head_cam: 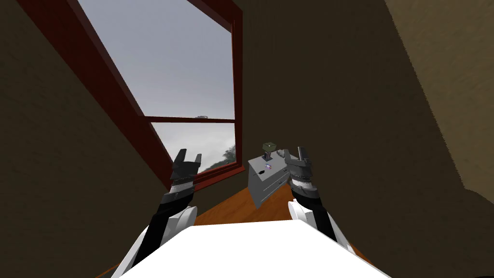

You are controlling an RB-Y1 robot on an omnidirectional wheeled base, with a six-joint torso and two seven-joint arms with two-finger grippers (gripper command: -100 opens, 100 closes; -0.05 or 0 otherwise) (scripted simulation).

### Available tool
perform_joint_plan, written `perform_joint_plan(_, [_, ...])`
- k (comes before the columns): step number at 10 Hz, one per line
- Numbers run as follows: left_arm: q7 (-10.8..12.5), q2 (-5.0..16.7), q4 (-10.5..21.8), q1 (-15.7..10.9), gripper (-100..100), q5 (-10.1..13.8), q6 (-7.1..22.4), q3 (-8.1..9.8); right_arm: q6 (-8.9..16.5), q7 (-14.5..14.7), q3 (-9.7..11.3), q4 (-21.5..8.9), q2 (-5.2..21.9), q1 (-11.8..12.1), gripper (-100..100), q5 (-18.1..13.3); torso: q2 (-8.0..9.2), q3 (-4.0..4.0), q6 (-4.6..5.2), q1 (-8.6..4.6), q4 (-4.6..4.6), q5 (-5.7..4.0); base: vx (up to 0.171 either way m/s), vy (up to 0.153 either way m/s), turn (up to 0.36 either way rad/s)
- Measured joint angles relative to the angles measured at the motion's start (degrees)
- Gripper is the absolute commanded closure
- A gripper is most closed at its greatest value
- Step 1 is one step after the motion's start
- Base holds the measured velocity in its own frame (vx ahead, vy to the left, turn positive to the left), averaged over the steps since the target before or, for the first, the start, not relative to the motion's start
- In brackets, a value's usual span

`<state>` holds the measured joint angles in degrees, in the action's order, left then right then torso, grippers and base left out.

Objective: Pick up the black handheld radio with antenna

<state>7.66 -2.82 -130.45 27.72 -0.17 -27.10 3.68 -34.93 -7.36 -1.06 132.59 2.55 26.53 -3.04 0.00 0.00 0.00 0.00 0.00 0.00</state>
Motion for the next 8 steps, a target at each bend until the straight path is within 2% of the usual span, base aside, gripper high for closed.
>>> perform_joint_plan(5, [0.00, 0.00, 0.00, 0.00, 0, 0.00, 0.00, 0.00, 4.77, 5.30, 3.83, -2.91, 5.81, -1.71, -100, -1.31, 0.02, 0.01, -0.02, -0.10, 0.00, -0.02, -0.007, -0.025, 0.143])
perform_joint_plan(8, [0.00, 0.00, 0.00, 0.00, 0, 0.00, 0.00, 0.00, 8.67, 9.88, 6.96, -6.13, 9.49, -4.15, -100, -2.52, -0.01, 0.00, -0.01, -0.15, 0.00, -0.03, -0.008, -0.035, 0.186])
